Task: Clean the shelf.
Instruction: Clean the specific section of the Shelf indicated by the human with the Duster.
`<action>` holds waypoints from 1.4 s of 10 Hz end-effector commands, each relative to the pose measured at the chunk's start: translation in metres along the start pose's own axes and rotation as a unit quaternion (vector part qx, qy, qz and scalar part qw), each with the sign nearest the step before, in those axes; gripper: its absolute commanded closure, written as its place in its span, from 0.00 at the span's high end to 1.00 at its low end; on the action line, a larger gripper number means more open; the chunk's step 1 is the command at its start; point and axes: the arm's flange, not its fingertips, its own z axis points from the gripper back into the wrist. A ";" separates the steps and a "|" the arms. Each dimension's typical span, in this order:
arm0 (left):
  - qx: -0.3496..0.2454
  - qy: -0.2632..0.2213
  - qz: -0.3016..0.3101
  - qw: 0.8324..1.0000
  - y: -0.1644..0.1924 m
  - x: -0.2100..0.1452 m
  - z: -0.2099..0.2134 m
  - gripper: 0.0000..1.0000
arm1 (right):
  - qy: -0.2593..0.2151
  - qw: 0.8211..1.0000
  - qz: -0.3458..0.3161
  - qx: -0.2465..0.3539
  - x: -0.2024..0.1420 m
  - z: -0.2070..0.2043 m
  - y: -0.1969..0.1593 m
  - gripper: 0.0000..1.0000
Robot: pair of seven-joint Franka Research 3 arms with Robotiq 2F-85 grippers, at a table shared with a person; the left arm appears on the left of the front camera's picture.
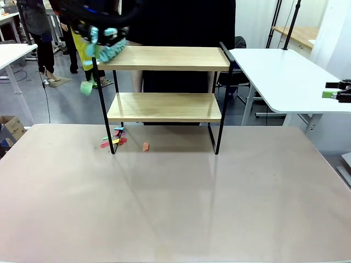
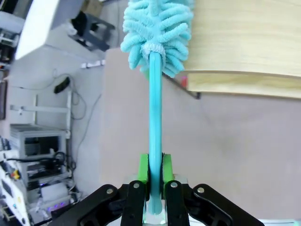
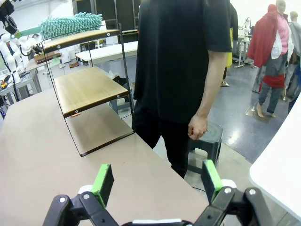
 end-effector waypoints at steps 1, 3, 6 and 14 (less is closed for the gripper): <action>0.043 -0.044 0.004 0.998 0.028 -0.025 -0.005 0.14 | 0.000 1.000 0.002 0.000 0.002 0.000 0.001 1.00; 0.022 -0.115 -0.002 0.993 0.038 -0.040 0.022 0.14 | 0.000 1.000 0.002 0.000 0.002 0.000 0.001 1.00; 0.036 -0.034 0.009 0.999 0.027 -0.018 0.007 0.14 | 0.000 1.000 0.002 0.000 0.002 0.000 0.001 1.00; -0.166 -0.123 -0.115 0.972 0.117 -0.029 -0.016 0.14 | 0.000 1.000 0.002 0.000 0.002 0.000 0.001 1.00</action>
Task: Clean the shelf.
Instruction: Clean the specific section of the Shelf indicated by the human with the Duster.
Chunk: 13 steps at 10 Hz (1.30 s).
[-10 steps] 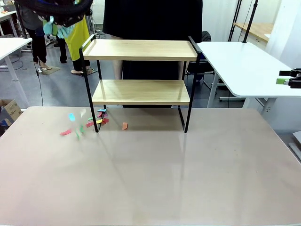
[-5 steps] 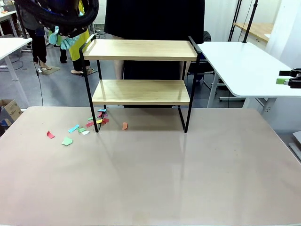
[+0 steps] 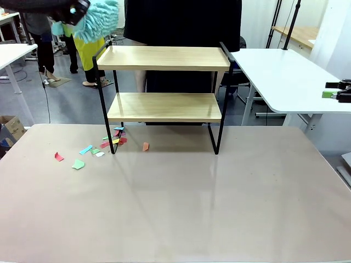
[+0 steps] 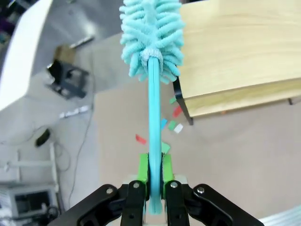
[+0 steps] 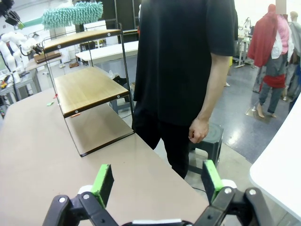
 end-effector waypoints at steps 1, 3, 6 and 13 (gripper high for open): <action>-0.100 -0.024 -0.065 0.993 0.042 -0.031 0.004 0.14 | 0.000 1.000 0.002 0.000 0.002 0.000 0.001 1.00; -0.194 -0.087 -0.151 0.965 0.065 -0.043 0.026 0.14 | 0.000 1.000 0.002 0.000 0.002 0.000 0.001 1.00; -0.235 -0.031 -0.229 0.944 0.094 -0.055 0.042 0.14 | 0.000 1.000 0.002 0.000 0.002 0.000 0.001 1.00; -0.231 0.165 -0.518 0.807 0.089 -0.077 0.015 0.14 | 0.000 1.000 0.002 0.000 0.002 0.000 0.001 1.00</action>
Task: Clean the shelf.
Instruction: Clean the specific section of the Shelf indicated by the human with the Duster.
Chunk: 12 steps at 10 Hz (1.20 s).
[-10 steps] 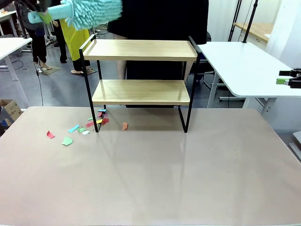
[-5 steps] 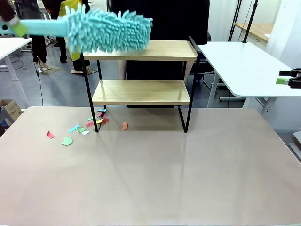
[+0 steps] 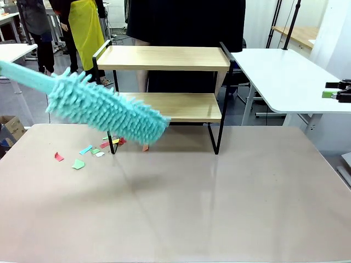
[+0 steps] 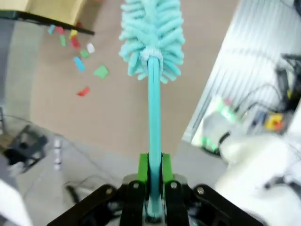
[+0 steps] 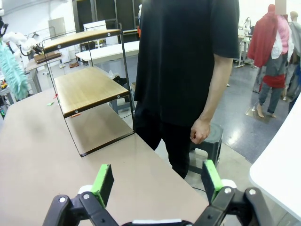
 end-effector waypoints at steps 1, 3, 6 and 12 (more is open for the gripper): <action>0.022 0.063 -0.080 0.995 -0.002 0.000 0.000 0.14 | 0.000 1.000 0.002 0.000 0.002 0.000 0.001 1.00; 0.026 0.121 -0.131 0.984 -0.001 -0.004 -0.017 0.14 | 0.000 1.000 0.002 0.000 0.002 0.000 0.001 1.00; 0.026 0.173 -0.193 0.965 0.004 -0.026 -0.052 0.14 | 0.000 1.000 0.002 0.000 0.002 0.000 0.001 1.00; 0.002 0.178 -0.187 0.966 0.005 -0.025 -0.061 0.14 | 0.000 1.000 0.002 0.000 0.002 0.000 0.001 1.00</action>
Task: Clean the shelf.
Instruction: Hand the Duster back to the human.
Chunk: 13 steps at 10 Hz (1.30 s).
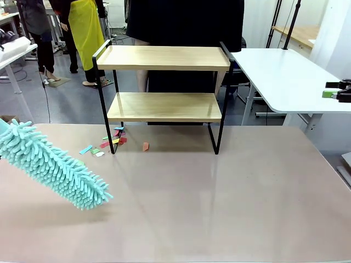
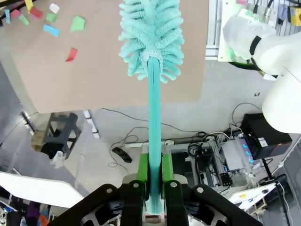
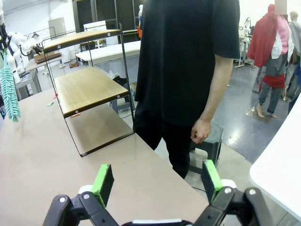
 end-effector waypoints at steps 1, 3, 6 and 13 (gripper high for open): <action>-0.005 0.001 -0.004 1.000 -0.002 -0.001 0.004 0.14 | 0.000 1.000 0.002 0.000 0.002 0.000 0.001 1.00; -0.005 0.001 -0.004 1.000 -0.002 -0.001 0.004 0.14 | 0.000 1.000 0.002 0.000 0.002 0.000 0.001 1.00; -0.005 0.001 -0.004 1.000 -0.002 -0.001 0.004 0.14 | 0.000 1.000 0.002 0.000 0.002 0.000 0.001 1.00; 0.008 -0.174 -0.004 0.985 -0.004 -0.002 -0.006 0.14 | -0.015 0.997 0.014 0.070 0.097 -0.044 0.055 1.00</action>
